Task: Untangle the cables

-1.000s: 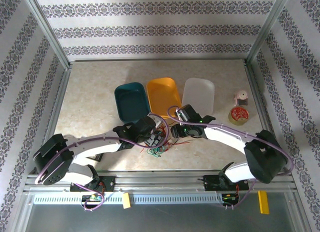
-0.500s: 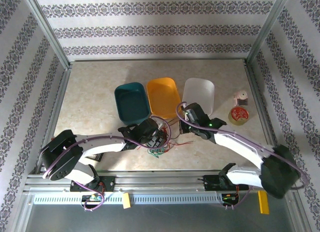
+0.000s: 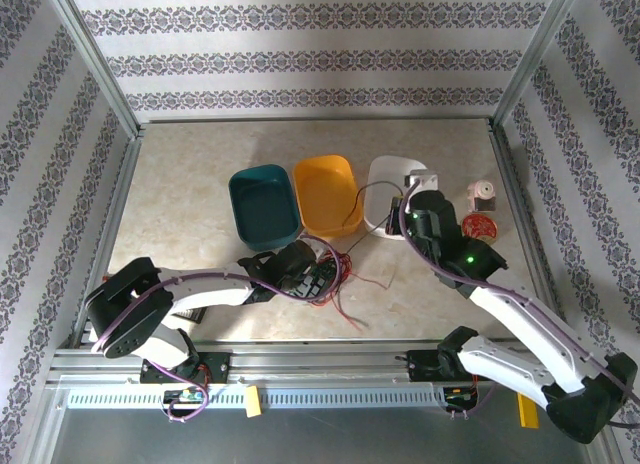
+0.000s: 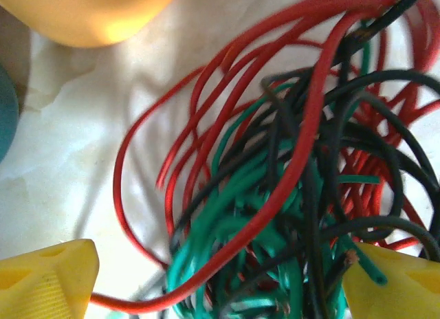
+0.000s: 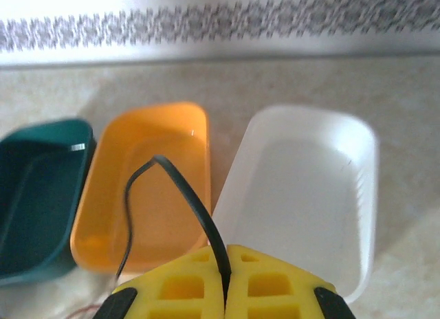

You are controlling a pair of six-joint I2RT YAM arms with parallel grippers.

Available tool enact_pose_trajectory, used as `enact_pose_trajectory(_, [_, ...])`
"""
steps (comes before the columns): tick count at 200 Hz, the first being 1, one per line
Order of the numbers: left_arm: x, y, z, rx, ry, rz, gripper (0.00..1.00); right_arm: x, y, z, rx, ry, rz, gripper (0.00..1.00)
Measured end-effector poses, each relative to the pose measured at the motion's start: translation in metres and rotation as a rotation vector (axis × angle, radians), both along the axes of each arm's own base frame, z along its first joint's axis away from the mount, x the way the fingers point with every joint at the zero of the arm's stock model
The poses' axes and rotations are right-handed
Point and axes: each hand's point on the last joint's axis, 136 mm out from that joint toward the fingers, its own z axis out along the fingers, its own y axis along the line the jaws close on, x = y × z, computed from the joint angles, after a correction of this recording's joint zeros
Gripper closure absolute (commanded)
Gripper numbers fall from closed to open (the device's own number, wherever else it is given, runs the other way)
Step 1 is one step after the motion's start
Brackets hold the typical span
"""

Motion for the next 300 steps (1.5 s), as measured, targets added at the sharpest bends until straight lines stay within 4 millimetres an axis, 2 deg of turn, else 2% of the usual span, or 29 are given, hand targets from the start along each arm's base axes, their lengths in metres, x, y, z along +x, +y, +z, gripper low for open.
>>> enact_pose_trajectory(20, [-0.002,0.001,-0.006,0.011,0.014,-0.006,0.08,0.003,-0.007,0.027,0.030,-0.057,-0.020,1.00])
enact_pose_trajectory(68, [-0.002,-0.001,-0.009,0.022,0.010,-0.026,0.07,0.008,-0.020,0.074,0.051,-0.156,-0.050,1.00])
enact_pose_trajectory(105, [-0.002,-0.001,-0.011,0.028,0.011,-0.034,0.06,0.011,-0.043,0.130,0.066,-0.289,-0.111,1.00])
enact_pose_trajectory(124, [-0.002,-0.001,-0.012,0.032,0.011,-0.038,0.02,0.012,-0.055,0.156,0.059,-0.351,-0.143,1.00])
enact_pose_trajectory(141, [-0.002,-0.001,-0.011,0.034,0.008,-0.041,0.01,0.018,-0.066,0.172,0.051,-0.386,-0.179,1.00])
enact_pose_trajectory(158, [0.001,-0.004,-0.005,0.026,-0.006,-0.045,0.01,0.029,-0.076,0.176,0.041,-0.389,-0.213,1.00])
enact_pose_trajectory(178, [0.013,-0.015,0.022,-0.018,-0.061,-0.040,0.01,0.050,-0.086,0.164,0.028,-0.353,-0.246,1.00])
enact_pose_trajectory(193, [0.027,-0.028,0.058,-0.083,-0.133,-0.026,0.01,0.071,-0.089,0.142,0.010,-0.291,-0.264,1.00])
enact_pose_trajectory(217, [0.045,-0.039,0.119,-0.203,-0.260,0.018,0.01,0.099,-0.088,0.096,-0.016,-0.177,-0.273,1.00])
enact_pose_trajectory(234, [0.056,-0.032,0.149,-0.261,-0.329,0.100,0.01,0.110,-0.086,0.059,-0.037,-0.091,-0.273,1.00])
enact_pose_trajectory(266, [0.080,0.005,0.172,-0.333,-0.369,0.327,0.01,0.119,-0.081,-0.005,-0.044,0.051,-0.268,1.00])
enact_pose_trajectory(300, [0.091,0.048,0.167,-0.348,-0.362,0.530,0.01,0.117,-0.080,-0.060,-0.034,0.179,-0.292,1.00])
